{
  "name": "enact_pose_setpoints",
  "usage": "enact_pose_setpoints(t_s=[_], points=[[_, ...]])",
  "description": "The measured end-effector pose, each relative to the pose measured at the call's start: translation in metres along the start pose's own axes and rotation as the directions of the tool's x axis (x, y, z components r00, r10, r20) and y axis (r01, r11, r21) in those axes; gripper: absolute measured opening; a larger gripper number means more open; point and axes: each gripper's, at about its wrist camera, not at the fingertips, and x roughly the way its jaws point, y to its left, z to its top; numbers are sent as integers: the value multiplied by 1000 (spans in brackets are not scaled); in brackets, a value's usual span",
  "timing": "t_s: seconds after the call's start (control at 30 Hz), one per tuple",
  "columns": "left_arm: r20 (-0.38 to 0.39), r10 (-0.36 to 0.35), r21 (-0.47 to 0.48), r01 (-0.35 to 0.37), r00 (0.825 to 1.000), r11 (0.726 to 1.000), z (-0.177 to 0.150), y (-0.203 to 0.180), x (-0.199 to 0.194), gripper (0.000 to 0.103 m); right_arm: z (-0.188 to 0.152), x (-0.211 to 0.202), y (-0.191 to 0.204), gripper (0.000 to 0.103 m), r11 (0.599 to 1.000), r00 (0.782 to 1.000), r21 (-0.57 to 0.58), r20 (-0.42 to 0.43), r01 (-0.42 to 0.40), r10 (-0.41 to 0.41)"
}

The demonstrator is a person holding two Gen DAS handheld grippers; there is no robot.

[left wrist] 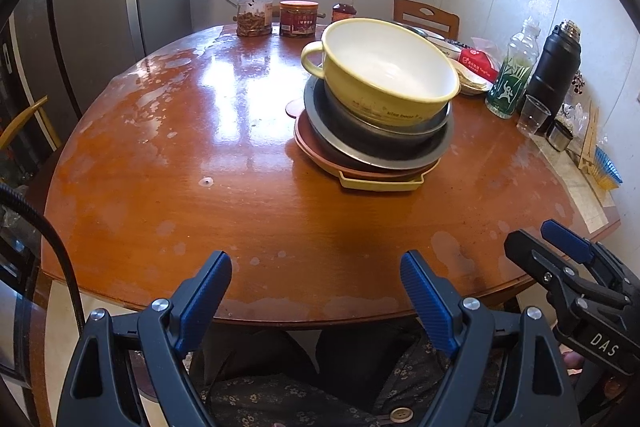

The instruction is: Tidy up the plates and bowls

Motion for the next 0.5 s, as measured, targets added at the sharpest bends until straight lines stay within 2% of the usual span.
enact_pose_setpoints(t_s=[0.5], points=[[-14,0,2,0,1000,1000,-1,1,3,86,-2,2,1,82,1000,1000,9,-10,-2,2]])
